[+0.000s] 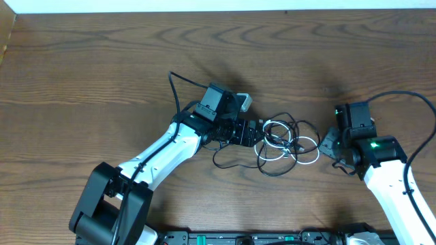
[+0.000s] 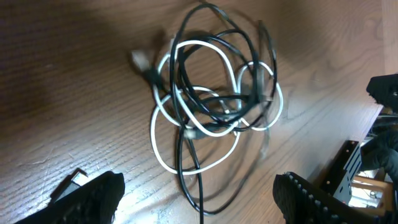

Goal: Untangle cables

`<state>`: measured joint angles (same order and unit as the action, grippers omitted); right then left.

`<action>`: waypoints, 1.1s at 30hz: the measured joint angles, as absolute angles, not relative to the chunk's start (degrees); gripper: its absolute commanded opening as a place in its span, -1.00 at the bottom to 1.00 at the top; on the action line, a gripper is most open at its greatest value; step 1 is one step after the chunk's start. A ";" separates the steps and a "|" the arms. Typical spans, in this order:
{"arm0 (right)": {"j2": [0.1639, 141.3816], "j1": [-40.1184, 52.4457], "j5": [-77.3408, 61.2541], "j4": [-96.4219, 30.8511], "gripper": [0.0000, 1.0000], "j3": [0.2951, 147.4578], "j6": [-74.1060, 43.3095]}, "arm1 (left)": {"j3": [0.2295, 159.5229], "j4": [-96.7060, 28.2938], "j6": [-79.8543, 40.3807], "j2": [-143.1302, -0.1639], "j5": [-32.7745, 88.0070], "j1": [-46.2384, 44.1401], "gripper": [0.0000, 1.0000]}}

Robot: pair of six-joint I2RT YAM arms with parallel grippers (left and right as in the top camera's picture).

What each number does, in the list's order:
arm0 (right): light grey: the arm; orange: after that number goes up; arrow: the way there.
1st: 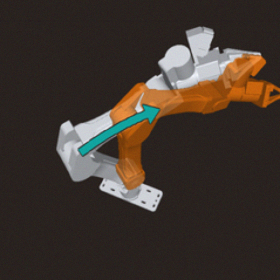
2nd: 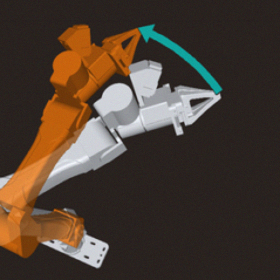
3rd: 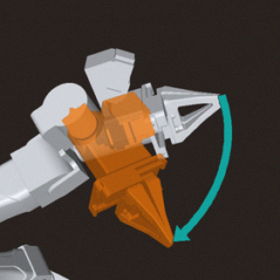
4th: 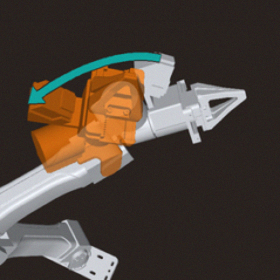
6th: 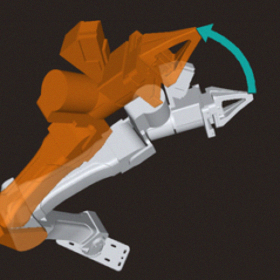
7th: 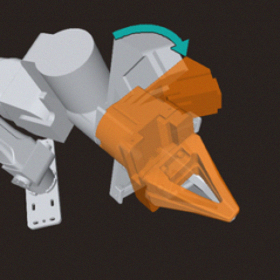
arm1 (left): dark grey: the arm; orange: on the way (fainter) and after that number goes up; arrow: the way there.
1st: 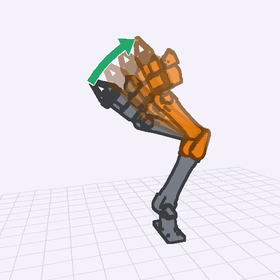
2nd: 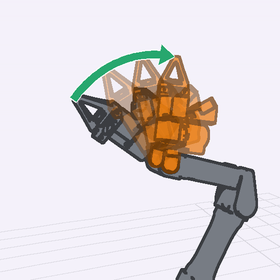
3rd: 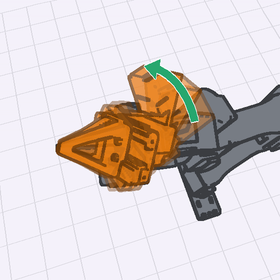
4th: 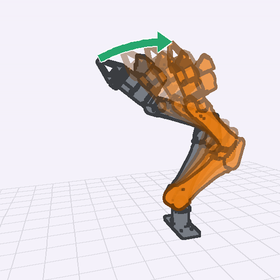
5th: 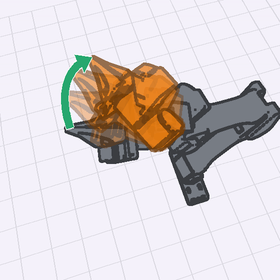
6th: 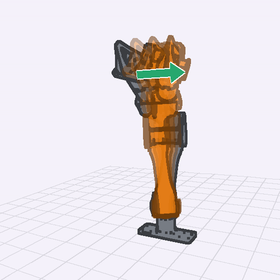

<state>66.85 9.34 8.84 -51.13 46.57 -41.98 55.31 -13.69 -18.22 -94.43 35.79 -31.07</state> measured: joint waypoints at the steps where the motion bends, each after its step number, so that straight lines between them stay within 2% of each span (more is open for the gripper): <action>1: 66.85 9.34 9.80 -51.44 -0.05 46.57 -42.54 | 55.31 -13.61 -18.22 -94.43 35.75 -31.07 0.62; 6: 66.85 9.34 8.88 -50.09 0.02 46.57 -42.72 | 55.31 -12.58 -18.72 -94.98 35.64 -31.07 0.71; 15: 66.85 9.34 -0.25 -46.13 0.07 46.57 -37.85 | 55.31 -5.43 -26.68 -100.79 35.11 -31.46 0.72; 24: 66.85 9.34 -2.68 -46.06 0.07 46.57 -36.80 | 55.31 -2.66 -30.68 -103.90 22.61 -38.35 0.70; 29: 66.85 9.34 -3.11 -46.04 0.06 46.57 -36.80 | 55.31 -1.41 -31.64 -105.56 15.75 -42.19 0.24; 33: 66.85 9.34 -3.25 -46.06 0.06 46.57 -36.77 | 55.40 -0.51 -31.81 -106.52 13.15 -43.64 -0.32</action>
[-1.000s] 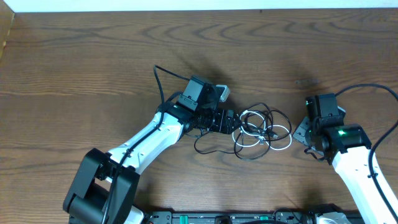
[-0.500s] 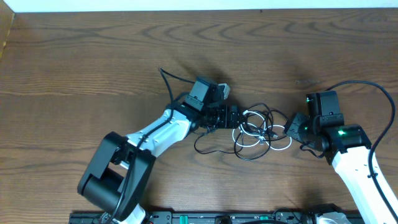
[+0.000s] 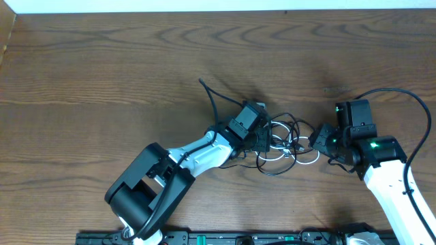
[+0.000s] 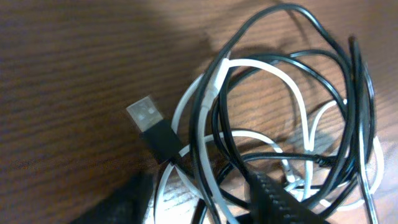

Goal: Untangle cables

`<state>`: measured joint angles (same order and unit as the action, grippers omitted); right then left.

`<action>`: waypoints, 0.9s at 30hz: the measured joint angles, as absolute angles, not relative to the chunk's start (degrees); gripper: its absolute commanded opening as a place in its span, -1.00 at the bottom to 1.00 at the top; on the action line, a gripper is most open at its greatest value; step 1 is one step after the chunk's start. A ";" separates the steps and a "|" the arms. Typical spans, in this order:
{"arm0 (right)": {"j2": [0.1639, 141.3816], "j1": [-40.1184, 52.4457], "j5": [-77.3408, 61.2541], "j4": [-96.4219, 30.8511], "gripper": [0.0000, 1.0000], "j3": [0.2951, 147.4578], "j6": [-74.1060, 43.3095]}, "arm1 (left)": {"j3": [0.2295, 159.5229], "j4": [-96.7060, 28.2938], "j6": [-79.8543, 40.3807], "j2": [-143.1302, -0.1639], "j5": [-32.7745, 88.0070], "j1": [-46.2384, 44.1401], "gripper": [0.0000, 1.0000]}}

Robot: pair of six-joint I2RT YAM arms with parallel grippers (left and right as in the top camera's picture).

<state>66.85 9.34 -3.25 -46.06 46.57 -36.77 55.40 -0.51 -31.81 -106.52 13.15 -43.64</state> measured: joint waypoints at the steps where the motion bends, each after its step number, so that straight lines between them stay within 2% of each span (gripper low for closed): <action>1: 66.85 9.34 -3.25 -46.04 0.06 46.57 -36.77 | 55.37 -0.56 -31.94 -106.69 12.97 -43.81 -0.44; 4: 66.85 9.34 -3.25 -46.04 0.07 46.57 -36.77 | 55.37 -0.78 -31.99 -107.02 12.21 -44.01 -0.84; 14: 66.85 9.34 -4.95 -45.06 0.16 46.57 -35.42 | 55.35 -4.97 -31.46 -101.10 12.10 -40.45 -0.87; 21: 66.87 9.34 -22.50 -35.38 0.30 46.57 -23.64 | 55.35 -5.76 -31.46 -85.95 18.72 -38.09 -0.85; 27: 66.89 9.34 -29.45 -31.88 0.39 46.57 -19.62 | 55.35 -5.78 -31.35 -79.92 27.46 -38.15 -0.85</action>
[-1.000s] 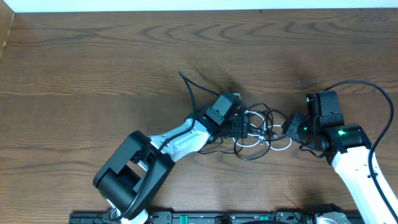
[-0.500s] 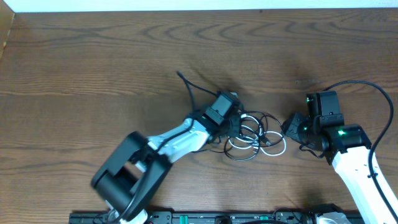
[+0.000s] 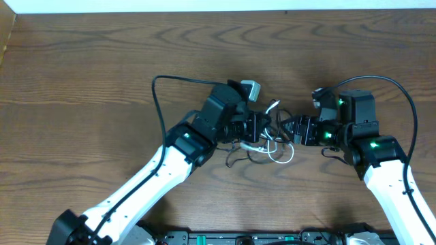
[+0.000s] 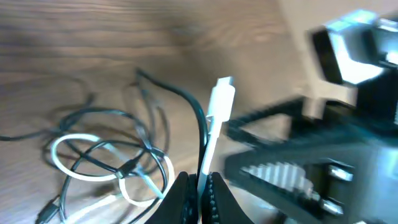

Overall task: Untangle cables
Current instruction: 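Pull the left and right grippers outward to stretch the cables apart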

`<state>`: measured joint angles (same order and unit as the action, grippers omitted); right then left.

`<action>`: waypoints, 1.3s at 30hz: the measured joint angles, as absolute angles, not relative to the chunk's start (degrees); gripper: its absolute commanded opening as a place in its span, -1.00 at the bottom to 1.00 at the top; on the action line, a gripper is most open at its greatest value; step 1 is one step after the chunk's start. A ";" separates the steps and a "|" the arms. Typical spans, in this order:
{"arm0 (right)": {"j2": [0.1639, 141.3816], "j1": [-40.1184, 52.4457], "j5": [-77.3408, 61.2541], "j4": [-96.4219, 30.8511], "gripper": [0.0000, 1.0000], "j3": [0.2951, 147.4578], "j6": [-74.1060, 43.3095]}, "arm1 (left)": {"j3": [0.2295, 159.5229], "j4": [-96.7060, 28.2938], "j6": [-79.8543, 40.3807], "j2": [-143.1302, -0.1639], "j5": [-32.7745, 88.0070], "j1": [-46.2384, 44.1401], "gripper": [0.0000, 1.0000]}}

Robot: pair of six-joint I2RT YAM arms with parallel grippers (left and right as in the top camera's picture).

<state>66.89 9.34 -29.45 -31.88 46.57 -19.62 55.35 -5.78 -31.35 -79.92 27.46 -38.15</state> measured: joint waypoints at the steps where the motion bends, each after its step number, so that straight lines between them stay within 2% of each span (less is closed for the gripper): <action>1: 66.89 9.34 -29.74 -31.83 0.39 46.57 -19.20 | 55.35 -5.69 -31.31 -79.29 28.62 -38.13 -0.85; 8: 67.51 9.34 -27.64 -31.88 0.37 46.57 -18.37 | 55.35 -0.05 -31.29 -74.17 36.36 -38.13 -0.85; 10: 68.07 9.34 -27.05 -31.88 0.25 46.57 -18.26 | 55.35 2.00 -31.27 -72.31 38.33 -38.13 -0.84; 12: 68.93 9.34 -26.70 -31.86 0.04 46.57 -17.76 | 55.35 3.92 -31.29 -70.67 40.03 -38.11 -0.85; 15: 70.22 9.34 -26.35 -31.86 -0.64 46.57 -17.26 | 55.35 6.35 -31.48 -68.07 42.19 -37.54 -0.85; 18: 71.13 9.34 -26.06 -31.92 -0.95 46.57 -17.39 | 55.35 6.63 -31.55 -65.63 43.22 -35.64 -0.85; 23: 71.24 9.34 -23.27 -32.18 -0.98 46.57 -17.80 | 55.35 2.17 -31.22 -63.24 43.90 -29.45 -0.85; 29: 71.24 8.34 -18.65 -28.99 -0.98 46.54 -19.57 | 55.29 -12.60 -27.05 -64.36 42.28 -20.51 -0.84; 30: 71.24 7.94 -18.74 -27.55 -0.98 46.54 -19.88 | 55.29 -14.68 -26.28 -64.79 41.65 -19.16 -0.79; 32: 71.22 7.18 -20.32 -24.01 -0.98 46.54 -20.14 | 55.29 -17.15 -24.51 -65.63 40.93 -17.02 -0.26; 36: 70.15 5.80 -26.70 -14.06 -0.98 46.44 -21.06 | 55.29 -20.05 -22.79 -67.18 39.79 -13.28 0.13; 39: 67.85 5.48 -32.47 -6.24 -0.98 46.41 -22.81 | 55.29 -21.28 -22.24 -68.45 39.16 -12.01 0.20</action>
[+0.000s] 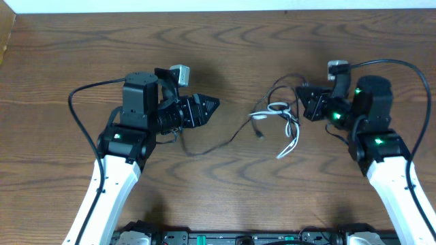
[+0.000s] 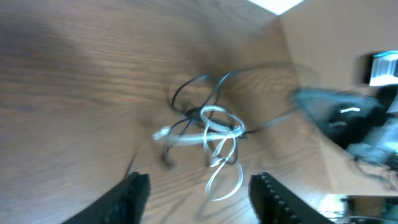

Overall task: Untangle cables
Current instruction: 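Pull the left and right grippers outward to stretch the cables apart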

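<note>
A tangle (image 1: 276,112) of a white cable (image 1: 289,139) and a black cable (image 1: 225,141) lies right of centre on the wooden table (image 1: 218,54). The black cable's tail trails left toward my left arm. My right gripper (image 1: 303,102) is at the tangle's upper right edge and appears shut on a black strand that runs taut to it. My left gripper (image 1: 214,104) sits well to the left of the tangle, pointing at it. In the left wrist view the tangle (image 2: 208,124) lies ahead, and the left gripper (image 2: 200,180) is open, its fingers (image 2: 134,190) wide apart with nothing between them.
The table's far edge meets a white wall (image 1: 204,5). A black rail (image 1: 238,238) runs along the front edge. Each arm's own black supply cable loops beside it, one at the left (image 1: 82,102) and one at the right (image 1: 409,68).
My left gripper, then shut on the white cable at the tangle, is now open and far back to the left. The tangle and my right gripper now sit further right, with the cables spread out.
First my left gripper was open just left of the tangle, my right gripper beside it on the right. Then both were closer in. Then the left held the white cable up with the right at it. Now only the right holds on.
</note>
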`<state>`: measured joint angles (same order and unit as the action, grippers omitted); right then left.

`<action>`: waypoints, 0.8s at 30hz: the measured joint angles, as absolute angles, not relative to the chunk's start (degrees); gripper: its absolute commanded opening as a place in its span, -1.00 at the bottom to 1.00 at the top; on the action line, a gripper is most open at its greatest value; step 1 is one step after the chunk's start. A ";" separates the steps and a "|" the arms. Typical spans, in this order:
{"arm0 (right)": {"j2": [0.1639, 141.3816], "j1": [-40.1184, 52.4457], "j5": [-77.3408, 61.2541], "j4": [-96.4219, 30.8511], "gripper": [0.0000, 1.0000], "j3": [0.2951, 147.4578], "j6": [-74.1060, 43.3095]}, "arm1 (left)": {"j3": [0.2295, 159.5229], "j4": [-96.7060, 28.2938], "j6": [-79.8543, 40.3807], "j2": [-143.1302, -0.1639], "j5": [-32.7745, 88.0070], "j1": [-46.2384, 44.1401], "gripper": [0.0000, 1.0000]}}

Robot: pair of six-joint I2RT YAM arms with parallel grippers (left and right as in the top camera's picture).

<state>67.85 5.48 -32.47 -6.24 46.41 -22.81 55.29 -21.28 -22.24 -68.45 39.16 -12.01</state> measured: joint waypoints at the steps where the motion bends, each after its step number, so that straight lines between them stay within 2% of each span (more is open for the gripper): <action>1: 66.85 5.48 -34.48 -3.49 -0.98 46.44 -23.49 | 55.29 -21.58 -22.17 -68.86 39.00 -11.97 0.21; 10: 60.58 5.48 -49.71 11.53 -0.98 46.44 -29.34 | 55.29 -23.42 -22.02 -72.34 40.66 -12.01 0.21; 15: 60.47 5.48 -53.74 19.68 -0.98 46.41 -34.39 | 55.29 -22.83 -21.93 -74.19 43.81 -12.64 0.22; 19: 60.45 5.48 -55.16 28.08 -0.97 46.39 -39.29 | 55.29 -19.79 -21.06 -75.11 45.54 -14.46 0.36; 24: 60.25 5.48 -55.00 24.88 -0.98 46.48 -42.13 | 55.29 -15.68 -20.73 -75.13 45.93 -16.67 0.42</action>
<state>60.25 5.48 -55.00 24.88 46.48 -42.13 55.29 -15.68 -20.73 -75.13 45.93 -16.67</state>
